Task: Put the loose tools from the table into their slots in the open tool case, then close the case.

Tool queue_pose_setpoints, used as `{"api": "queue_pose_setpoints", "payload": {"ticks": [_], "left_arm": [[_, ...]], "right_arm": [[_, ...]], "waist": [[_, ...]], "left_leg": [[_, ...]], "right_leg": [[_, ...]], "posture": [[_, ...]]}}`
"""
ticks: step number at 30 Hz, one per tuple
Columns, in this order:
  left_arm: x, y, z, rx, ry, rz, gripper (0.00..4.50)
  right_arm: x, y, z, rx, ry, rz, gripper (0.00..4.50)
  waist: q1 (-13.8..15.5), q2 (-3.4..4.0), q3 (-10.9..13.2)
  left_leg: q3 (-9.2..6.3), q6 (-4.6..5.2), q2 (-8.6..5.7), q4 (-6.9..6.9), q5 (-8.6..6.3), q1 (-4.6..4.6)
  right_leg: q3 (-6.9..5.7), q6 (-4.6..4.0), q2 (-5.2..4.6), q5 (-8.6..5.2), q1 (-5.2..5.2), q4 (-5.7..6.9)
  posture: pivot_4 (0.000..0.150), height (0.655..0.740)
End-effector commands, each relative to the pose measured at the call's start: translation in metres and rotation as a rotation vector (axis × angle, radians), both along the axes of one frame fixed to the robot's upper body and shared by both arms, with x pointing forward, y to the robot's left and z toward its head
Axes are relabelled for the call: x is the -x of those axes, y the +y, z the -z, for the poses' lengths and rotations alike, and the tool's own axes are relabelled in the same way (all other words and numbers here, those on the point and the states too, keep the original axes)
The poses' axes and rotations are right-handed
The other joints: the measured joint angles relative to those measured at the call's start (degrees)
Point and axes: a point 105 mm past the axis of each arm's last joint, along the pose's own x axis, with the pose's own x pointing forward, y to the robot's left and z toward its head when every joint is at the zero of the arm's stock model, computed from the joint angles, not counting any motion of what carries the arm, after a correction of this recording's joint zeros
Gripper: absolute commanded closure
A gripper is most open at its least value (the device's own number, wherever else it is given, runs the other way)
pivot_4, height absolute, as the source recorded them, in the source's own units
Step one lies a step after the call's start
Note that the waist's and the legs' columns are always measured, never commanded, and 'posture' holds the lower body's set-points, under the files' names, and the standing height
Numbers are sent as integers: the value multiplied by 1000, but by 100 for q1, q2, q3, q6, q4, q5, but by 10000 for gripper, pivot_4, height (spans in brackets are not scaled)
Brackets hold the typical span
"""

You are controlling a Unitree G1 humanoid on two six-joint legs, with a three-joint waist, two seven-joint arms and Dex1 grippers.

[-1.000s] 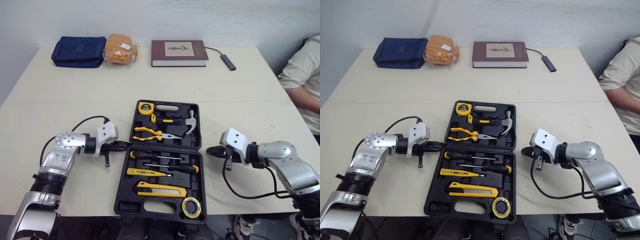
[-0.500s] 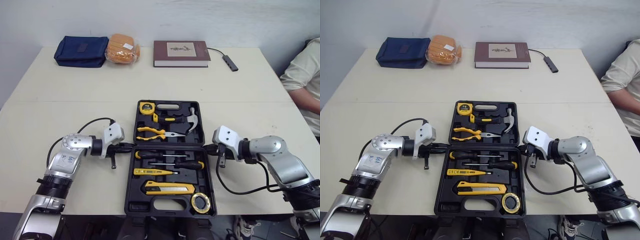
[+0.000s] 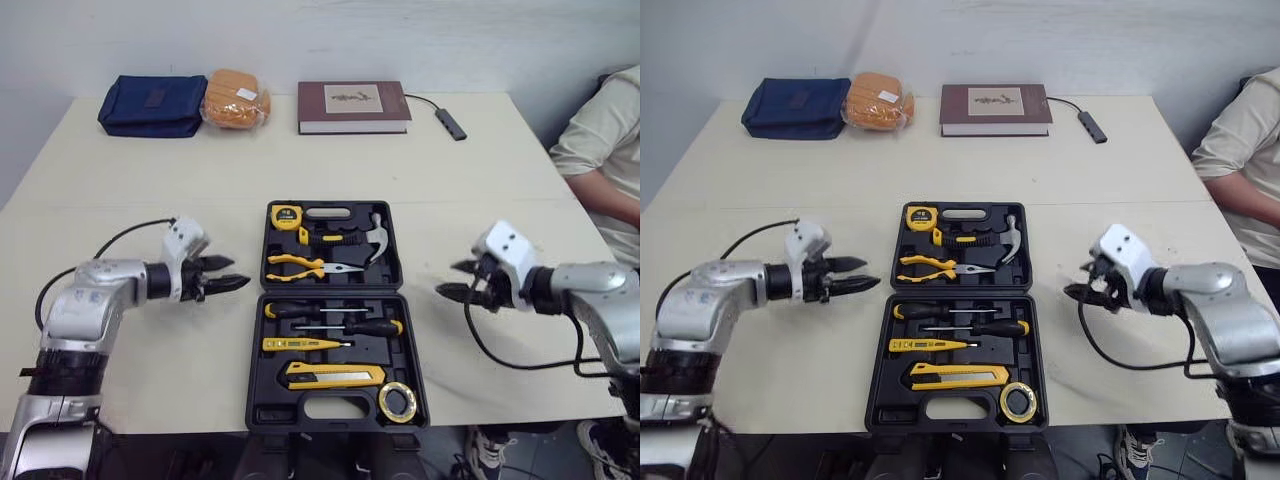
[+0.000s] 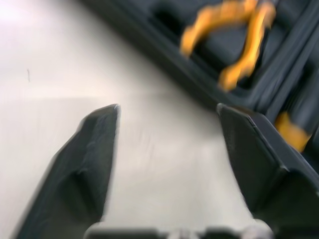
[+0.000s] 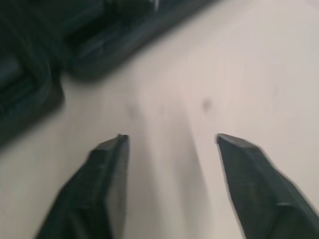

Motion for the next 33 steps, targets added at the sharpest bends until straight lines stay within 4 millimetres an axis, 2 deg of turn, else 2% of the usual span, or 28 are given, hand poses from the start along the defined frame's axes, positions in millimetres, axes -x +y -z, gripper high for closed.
{"api": "queue_pose_setpoints", "payload": {"ticks": [1, 6, 8, 21, 22, 24, 25, 27, 30, 33], "left_arm": [[-4, -9, -12, 32, 72, -71, 314], [-10, -22, -9, 67, 163, -119, 314], [-12, -23, -1, 39, 181, -137, 314], [-16, -21, 14, -30, 173, -162, 314], [-16, -21, 17, -36, 180, -165, 4342], [-13, -22, 23, -59, 197, -165, 8407], [-11, -22, 28, -74, 210, -162, 13968], [-7, -22, 37, -103, 234, -164, 21663], [-2, -23, 50, -125, 280, -178, 34048], [-1, -25, 55, -137, 287, -184, 39975]], "right_arm": [[1, 16, -15, -125, 94, 61, 117], [-13, 39, -16, -181, 187, 156, 117], [-22, 44, -11, -171, 204, 204, 117], [-35, 47, 4, -95, 220, 253, 117], [-36, 47, 5, -93, 220, 253, 0], [-37, 49, 7, -92, 223, 250, 0], [-38, 50, 9, -92, 225, 250, 2510], [-39, 50, 12, -82, 226, 256, 7885], [-41, 48, 17, -68, 232, 284, 22158], [-42, 47, 18, -69, 232, 308, 36009]], "waist": [[-10, 0, 0], [-51, 0, 0], [-52, 0, 0], [-58, 0, 0], [-56, 0, 0], [-55, 0, 0], [-57, 0, -1], [-64, 2, -2], [-71, 10, -10], [-68, 13, -19]], "left_leg": [[0, 0, -1, 0, 0, -2], [3, 0, -4, -7, 1, -12], [4, -1, -5, -6, 1, -16], [18, -12, -6, -7, 8, -27], [18, -12, -6, -7, 8, -27], [18, -12, -6, -7, 8, -27], [18, -12, -6, -7, 8, -27], [20, -12, -5, -8, 8, -26], [22, -16, -5, -17, 8, -4], [22, -21, -3, -18, 10, 19]], "right_leg": [[0, 0, 0, 0, 0, 7], [1, 0, 3, 0, -10, 0], [1, 0, 5, 0, -15, 1], [16, 0, 14, 0, -39, 11], [17, 0, 15, 0, -40, 11], [18, 0, 15, 0, -40, 12], [18, 0, 15, 0, -40, 11], [21, 0, 15, 0, -40, 11], [41, 0, 24, 0, -33, 13], [46, -1, 25, 0, -21, 8]], "posture": [[1500, 7400], [1500, 7400], [1500, 7400], [1500, 7400], [1500, 7400], [1500, 7400], [1500, 7400], [1500, 7400], [1500, 7400], [1500, 7400]]}}
